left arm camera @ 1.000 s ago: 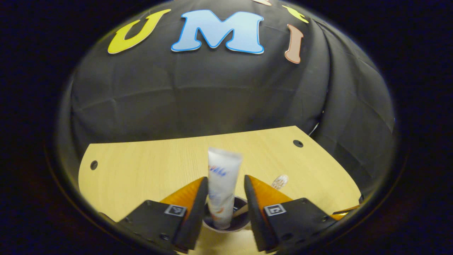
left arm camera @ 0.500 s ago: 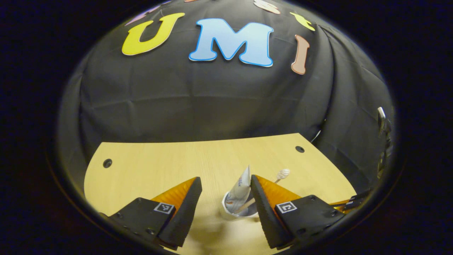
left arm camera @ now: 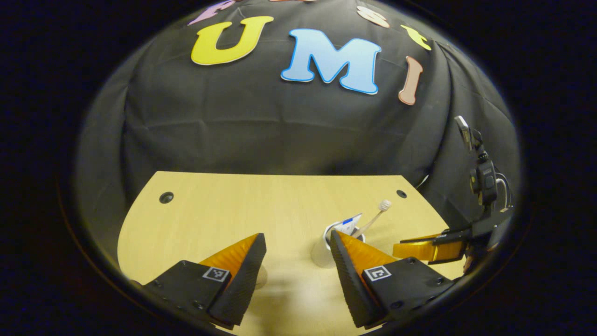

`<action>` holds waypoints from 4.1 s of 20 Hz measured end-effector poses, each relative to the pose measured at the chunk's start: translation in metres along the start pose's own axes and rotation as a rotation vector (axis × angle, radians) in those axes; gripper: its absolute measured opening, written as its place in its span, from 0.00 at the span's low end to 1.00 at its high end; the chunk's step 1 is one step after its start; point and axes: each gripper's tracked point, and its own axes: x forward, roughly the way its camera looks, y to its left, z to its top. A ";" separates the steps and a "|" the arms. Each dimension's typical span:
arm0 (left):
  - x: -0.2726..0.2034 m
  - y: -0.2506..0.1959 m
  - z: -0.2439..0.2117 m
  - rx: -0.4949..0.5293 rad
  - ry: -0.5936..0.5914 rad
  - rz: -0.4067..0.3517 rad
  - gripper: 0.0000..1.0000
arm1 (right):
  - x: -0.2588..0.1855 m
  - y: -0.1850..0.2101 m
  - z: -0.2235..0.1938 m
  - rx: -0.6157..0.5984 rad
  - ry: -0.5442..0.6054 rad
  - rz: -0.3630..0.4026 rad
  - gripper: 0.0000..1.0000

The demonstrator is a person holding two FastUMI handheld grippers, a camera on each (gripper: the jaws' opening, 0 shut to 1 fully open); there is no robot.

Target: Put the toothbrush and toothpaste on the desktop into the cup, then pick up the cup and place it on the coaster on the desktop.

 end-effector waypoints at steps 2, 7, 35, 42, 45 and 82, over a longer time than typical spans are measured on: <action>-0.011 0.015 -0.006 -0.014 0.006 0.031 0.89 | 0.006 0.007 0.001 -0.059 0.027 0.009 0.34; -0.032 0.050 -0.028 -0.073 0.030 0.100 0.89 | 0.025 0.013 -0.004 -0.212 0.101 0.010 0.43; -0.065 0.103 -0.070 -0.126 0.098 0.252 0.89 | 0.093 0.007 -0.027 -0.449 0.233 -0.011 0.22; -0.075 0.112 -0.071 -0.140 0.097 0.264 0.89 | 0.082 0.027 -0.023 -0.437 0.224 0.020 0.21; -0.087 0.123 -0.075 -0.154 0.095 0.278 0.89 | 0.083 0.053 -0.026 -0.455 0.217 0.040 0.21; -0.163 0.217 -0.111 -0.215 0.117 0.396 0.89 | 0.110 0.179 -0.047 -0.558 0.278 0.104 0.18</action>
